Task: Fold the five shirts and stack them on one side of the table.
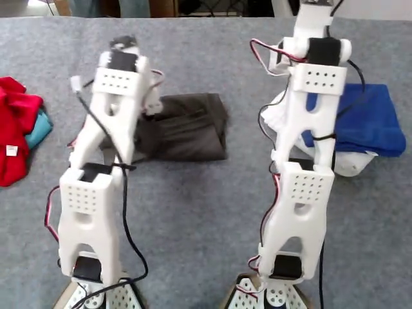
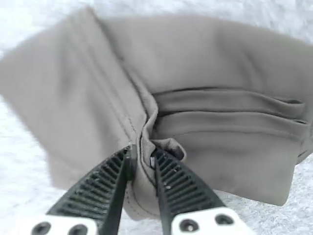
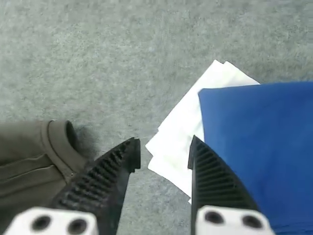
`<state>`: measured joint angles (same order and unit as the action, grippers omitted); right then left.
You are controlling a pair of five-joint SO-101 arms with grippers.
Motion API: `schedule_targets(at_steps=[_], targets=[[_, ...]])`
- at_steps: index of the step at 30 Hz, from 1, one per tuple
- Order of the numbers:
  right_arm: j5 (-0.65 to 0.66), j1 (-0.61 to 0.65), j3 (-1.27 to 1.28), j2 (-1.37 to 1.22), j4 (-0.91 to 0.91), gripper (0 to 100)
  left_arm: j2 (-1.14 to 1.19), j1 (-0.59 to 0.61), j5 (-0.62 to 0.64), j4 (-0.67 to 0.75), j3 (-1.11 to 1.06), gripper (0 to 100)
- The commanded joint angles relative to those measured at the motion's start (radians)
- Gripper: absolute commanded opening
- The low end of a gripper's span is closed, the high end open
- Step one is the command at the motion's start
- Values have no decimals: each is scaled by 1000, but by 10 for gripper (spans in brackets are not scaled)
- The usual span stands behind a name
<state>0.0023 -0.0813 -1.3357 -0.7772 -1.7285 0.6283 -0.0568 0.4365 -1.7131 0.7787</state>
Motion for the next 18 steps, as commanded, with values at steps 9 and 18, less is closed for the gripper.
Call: schedule_targets(at_steps=[9, 18], targets=[[0, 219, -4, -231, -32, 169, -15, 446, -183, -48, 73, 30], [-54, 276, -5, -271, -31, 171, -17, 737, -269, -43, 88, 30]])
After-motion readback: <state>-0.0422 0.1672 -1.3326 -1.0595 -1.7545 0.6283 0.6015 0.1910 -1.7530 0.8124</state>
